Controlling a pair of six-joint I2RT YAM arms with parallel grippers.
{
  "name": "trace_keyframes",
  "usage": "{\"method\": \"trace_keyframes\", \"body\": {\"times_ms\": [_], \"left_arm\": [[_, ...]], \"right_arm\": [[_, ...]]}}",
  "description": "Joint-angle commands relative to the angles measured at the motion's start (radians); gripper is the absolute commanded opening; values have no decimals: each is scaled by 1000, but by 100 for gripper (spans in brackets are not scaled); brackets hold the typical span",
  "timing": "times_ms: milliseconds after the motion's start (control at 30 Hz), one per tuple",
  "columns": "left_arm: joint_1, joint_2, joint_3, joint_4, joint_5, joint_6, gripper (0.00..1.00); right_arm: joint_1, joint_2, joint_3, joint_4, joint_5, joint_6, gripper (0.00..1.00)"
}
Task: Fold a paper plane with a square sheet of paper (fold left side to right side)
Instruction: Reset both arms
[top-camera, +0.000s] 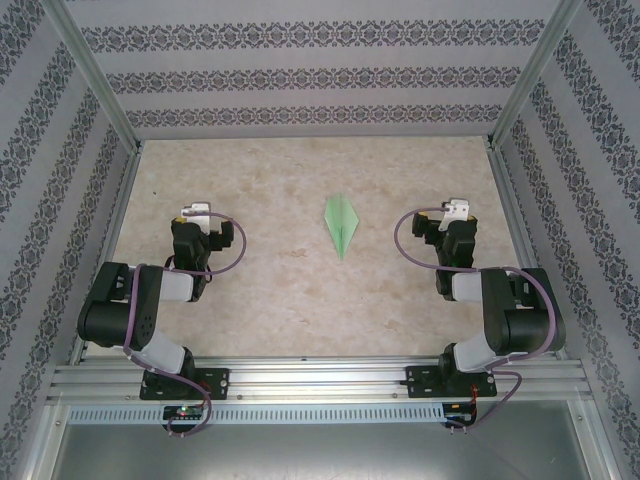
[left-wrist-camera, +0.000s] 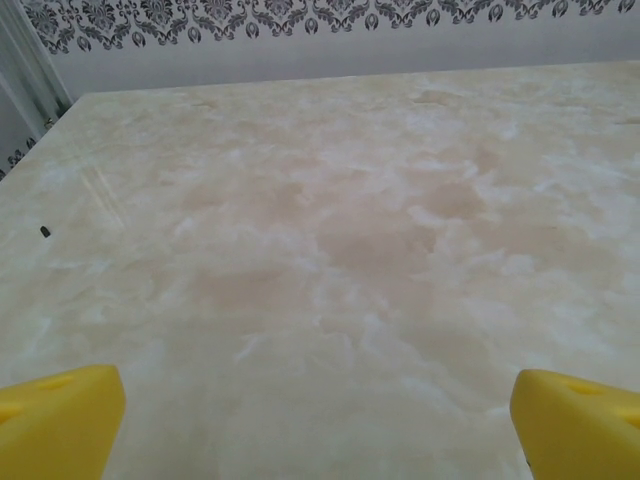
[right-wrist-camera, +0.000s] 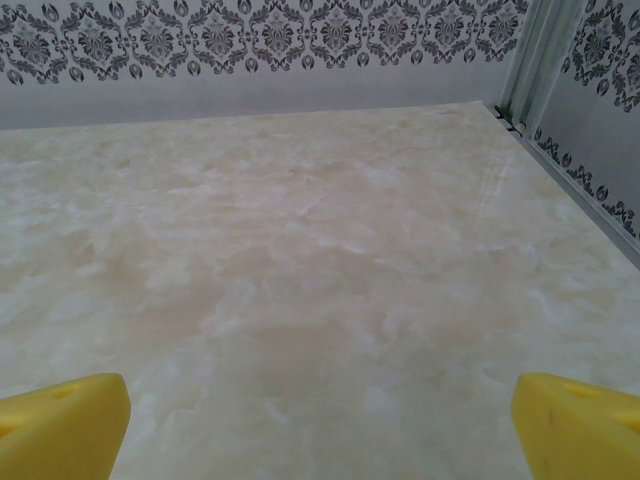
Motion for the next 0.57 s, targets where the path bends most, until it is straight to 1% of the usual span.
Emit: {"method": "trace_keyframes", "body": {"times_ms": [0, 533], "left_arm": [[6, -6, 7, 4, 36, 24, 100], [7, -6, 11, -3, 48, 29, 100]], "right_arm": [[-7, -10, 13, 34, -6, -8, 98], [-4, -9, 13, 33, -1, -11, 98]]}}
